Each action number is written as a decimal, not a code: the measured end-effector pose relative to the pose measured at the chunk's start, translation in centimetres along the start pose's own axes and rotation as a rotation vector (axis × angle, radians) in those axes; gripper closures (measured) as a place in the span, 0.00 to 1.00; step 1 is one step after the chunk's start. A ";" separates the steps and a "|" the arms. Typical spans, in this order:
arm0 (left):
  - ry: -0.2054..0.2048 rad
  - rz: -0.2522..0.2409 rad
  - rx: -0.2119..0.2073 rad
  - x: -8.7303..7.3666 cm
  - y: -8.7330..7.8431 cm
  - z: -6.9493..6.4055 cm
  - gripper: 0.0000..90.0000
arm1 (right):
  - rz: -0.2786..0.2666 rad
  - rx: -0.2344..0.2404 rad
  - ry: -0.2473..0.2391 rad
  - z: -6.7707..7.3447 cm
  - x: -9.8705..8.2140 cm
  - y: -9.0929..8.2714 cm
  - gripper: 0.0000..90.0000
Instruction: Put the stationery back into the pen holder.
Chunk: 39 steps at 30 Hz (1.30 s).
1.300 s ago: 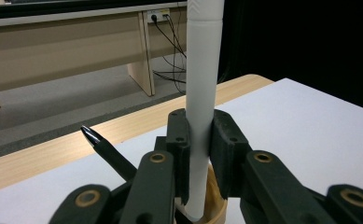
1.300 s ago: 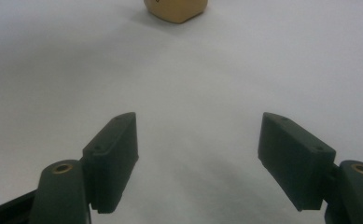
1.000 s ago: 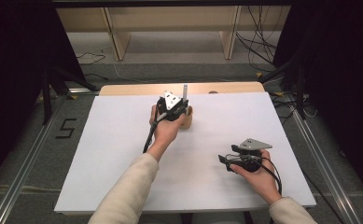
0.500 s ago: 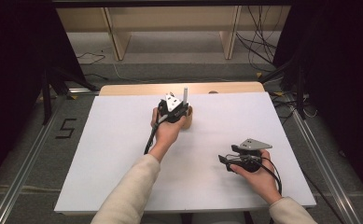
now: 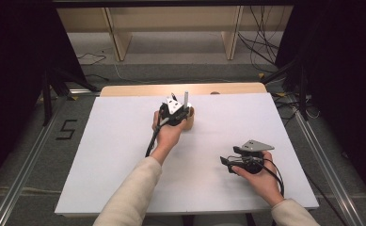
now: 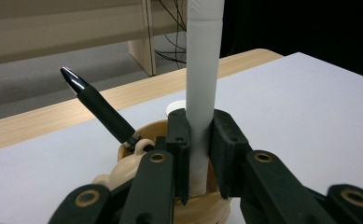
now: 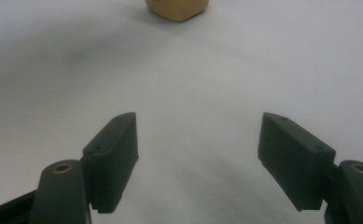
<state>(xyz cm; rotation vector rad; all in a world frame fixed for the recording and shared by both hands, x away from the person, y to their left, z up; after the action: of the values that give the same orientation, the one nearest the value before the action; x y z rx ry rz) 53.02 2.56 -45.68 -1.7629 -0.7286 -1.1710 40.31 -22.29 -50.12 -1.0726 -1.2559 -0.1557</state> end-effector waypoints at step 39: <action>0.042 0.027 0.029 -1.0 0.5 -0.6 0.86 | 0.005 0.008 -0.008 0.1 -0.1 0.1 0.32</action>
<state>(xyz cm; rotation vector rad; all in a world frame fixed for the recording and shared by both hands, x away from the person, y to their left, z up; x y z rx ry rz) 52.83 1.76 -46.66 -1.7143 -0.6918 -1.1710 40.27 -22.21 -50.23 -1.0708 -1.2598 -0.1425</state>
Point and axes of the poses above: each handheld gripper's, and its own axes: y roughly forward along the jaws, x roughly out of its top, z roughly to its left, the point moved 3 cm from there along y, roughly forward along the jaws, and after that the axes turned 10 degrees about -y, right-handed, at the moved point
